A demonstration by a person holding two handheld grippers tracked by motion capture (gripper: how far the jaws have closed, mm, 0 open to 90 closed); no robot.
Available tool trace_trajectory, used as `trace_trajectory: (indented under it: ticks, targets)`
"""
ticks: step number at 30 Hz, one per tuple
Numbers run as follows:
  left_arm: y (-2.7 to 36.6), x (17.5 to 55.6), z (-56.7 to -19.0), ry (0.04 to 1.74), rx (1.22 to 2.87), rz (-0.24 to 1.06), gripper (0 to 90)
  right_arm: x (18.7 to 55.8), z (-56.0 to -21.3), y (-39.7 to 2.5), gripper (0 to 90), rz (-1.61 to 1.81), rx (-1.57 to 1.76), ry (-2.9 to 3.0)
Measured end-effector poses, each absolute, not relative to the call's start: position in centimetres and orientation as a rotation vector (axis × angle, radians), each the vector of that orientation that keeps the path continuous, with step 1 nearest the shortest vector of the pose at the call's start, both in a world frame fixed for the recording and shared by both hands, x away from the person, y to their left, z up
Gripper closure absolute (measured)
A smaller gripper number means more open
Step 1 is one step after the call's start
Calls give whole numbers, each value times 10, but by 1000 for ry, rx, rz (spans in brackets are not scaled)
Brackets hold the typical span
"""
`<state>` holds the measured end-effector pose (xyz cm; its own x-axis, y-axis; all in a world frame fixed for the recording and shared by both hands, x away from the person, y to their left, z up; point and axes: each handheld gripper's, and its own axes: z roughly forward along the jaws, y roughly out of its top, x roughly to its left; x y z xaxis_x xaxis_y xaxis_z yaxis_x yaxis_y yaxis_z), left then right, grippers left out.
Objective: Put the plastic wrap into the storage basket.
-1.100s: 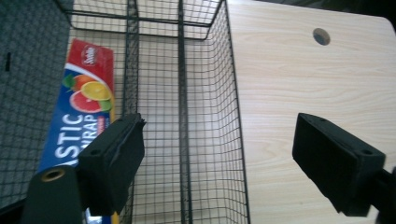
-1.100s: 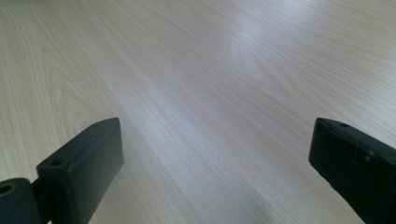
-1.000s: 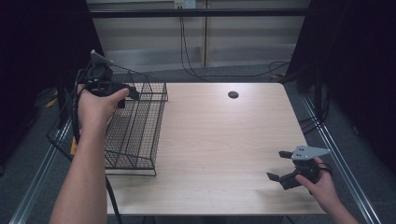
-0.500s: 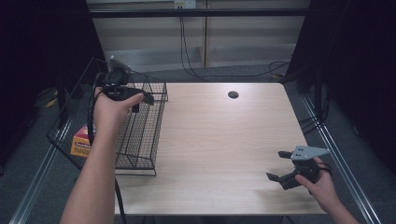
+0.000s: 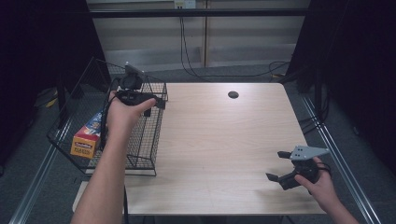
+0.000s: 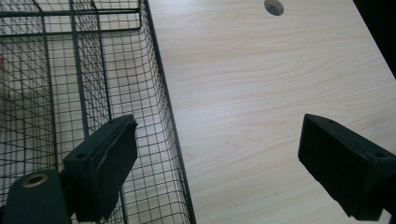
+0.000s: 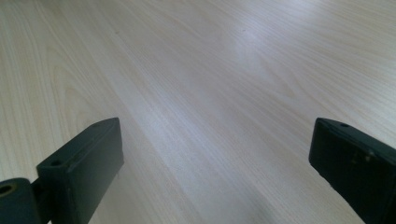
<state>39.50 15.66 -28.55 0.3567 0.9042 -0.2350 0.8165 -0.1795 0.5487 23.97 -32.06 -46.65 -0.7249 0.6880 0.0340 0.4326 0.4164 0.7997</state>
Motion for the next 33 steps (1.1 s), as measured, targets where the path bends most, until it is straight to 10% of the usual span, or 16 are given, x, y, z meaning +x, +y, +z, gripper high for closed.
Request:
trace_trajectory:
  ticks: [33]
  targets:
    - [115,380,-326,1300,2098,105,123,239,-466,-321,25,1207,961,2387]
